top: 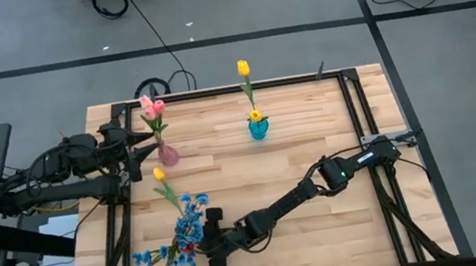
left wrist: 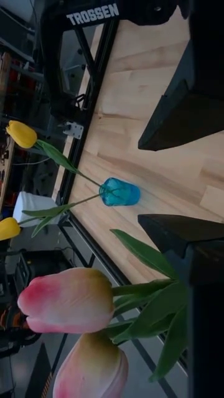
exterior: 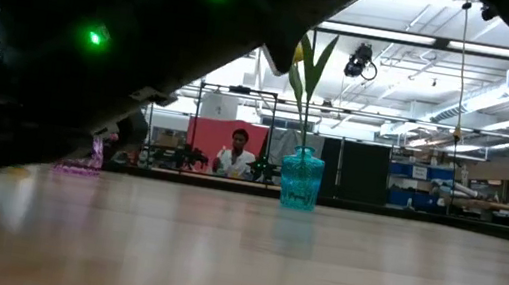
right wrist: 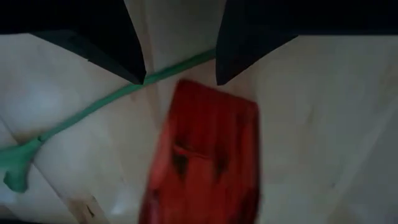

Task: Sort flowers into vase by color
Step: Put the yellow tulip into the blue vase

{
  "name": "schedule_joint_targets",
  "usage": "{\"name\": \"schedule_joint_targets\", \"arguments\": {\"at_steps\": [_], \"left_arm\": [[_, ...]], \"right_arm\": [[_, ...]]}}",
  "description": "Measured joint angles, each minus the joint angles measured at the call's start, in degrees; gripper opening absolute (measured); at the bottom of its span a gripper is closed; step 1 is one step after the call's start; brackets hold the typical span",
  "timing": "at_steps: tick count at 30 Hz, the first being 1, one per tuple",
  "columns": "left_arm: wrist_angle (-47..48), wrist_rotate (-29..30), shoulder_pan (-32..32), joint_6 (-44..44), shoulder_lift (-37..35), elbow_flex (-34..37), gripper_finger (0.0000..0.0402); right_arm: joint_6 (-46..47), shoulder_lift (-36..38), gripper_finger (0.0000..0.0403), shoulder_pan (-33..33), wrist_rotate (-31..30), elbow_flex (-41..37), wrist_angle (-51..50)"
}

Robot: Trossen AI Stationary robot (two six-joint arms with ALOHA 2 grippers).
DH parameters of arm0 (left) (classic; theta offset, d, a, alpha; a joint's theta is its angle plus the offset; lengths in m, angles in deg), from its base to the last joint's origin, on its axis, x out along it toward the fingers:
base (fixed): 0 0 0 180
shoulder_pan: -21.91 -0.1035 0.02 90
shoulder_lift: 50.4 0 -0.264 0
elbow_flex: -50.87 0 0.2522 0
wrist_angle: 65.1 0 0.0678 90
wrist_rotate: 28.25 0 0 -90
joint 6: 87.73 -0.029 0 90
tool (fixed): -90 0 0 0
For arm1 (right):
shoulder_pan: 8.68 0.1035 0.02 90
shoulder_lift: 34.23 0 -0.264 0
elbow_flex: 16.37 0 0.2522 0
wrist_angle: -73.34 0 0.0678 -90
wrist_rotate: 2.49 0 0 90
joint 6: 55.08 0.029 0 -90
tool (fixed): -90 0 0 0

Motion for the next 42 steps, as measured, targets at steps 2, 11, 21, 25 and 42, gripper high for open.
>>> {"name": "schedule_joint_targets", "arguments": {"at_steps": [2,11,21,25,42], "left_arm": [[0.0,0.0,0.0,0.0,0.0,0.0,0.0183],[0.0,0.0,0.0,-0.3,0.0,0.0,0.0183],[0.2,0.0,0.0,-0.4,0.0,0.0,0.0183],[0.1,-0.1,0.0,-0.4,0.0,0.0,0.0183],[3.5,-0.2,0.0,-0.6,0.0,-4.7,0.0183]], "right_arm": [[0.1,0.1,0.0209,-0.4,0.1,0.0,-1.2],[4.6,0.6,0.0208,-1.5,-1.6,0.2,-7.2],[11.4,5.8,0.0207,-2.1,-8.2,-0.2,-26.7],[12.0,7.9,0.0207,-2.1,-7.5,-0.2,-26.5],[18.9,7.6,0.0175,-4.5,-2.7,-5.1,-23.0]]}}
